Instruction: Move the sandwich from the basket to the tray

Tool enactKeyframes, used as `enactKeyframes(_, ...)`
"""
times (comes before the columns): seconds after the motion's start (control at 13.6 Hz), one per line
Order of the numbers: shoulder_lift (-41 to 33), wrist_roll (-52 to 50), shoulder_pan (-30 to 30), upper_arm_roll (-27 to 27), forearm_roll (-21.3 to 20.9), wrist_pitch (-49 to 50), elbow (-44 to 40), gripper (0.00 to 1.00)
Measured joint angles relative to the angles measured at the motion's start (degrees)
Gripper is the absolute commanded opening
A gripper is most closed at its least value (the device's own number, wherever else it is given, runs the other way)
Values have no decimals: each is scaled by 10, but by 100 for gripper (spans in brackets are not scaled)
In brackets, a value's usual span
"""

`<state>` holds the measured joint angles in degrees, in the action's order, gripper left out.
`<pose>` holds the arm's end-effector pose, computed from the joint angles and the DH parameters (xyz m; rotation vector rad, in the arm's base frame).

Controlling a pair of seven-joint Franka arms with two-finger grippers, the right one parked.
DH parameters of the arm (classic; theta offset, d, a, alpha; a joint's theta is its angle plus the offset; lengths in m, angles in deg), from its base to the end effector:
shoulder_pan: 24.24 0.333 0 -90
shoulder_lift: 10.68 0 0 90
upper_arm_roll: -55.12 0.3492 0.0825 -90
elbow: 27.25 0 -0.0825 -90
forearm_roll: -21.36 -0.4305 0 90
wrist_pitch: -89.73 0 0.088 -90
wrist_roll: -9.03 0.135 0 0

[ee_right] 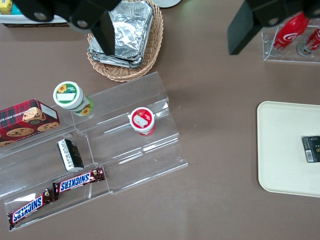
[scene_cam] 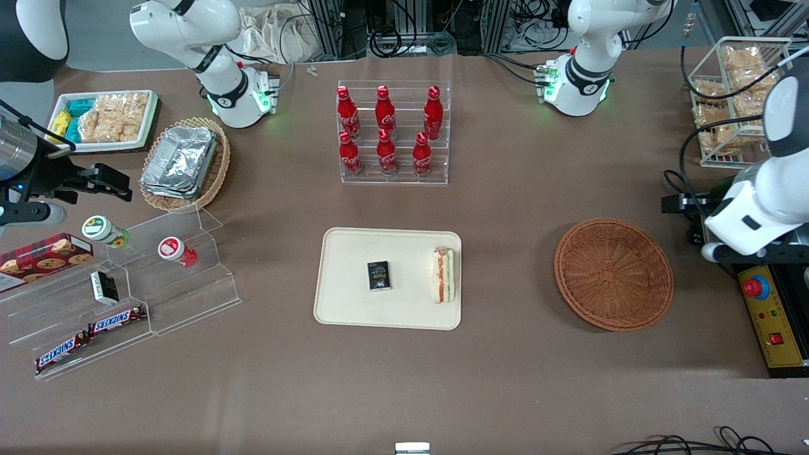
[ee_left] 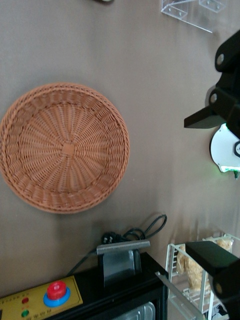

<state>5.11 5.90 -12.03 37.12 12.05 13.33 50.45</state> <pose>0.6521 -0.0152 0.5553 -3.0130 0.0480 0.4227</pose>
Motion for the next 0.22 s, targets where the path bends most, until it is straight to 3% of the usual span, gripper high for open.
enactKeyframes(0.22,-14,22,-85,129,42,0,0,100)
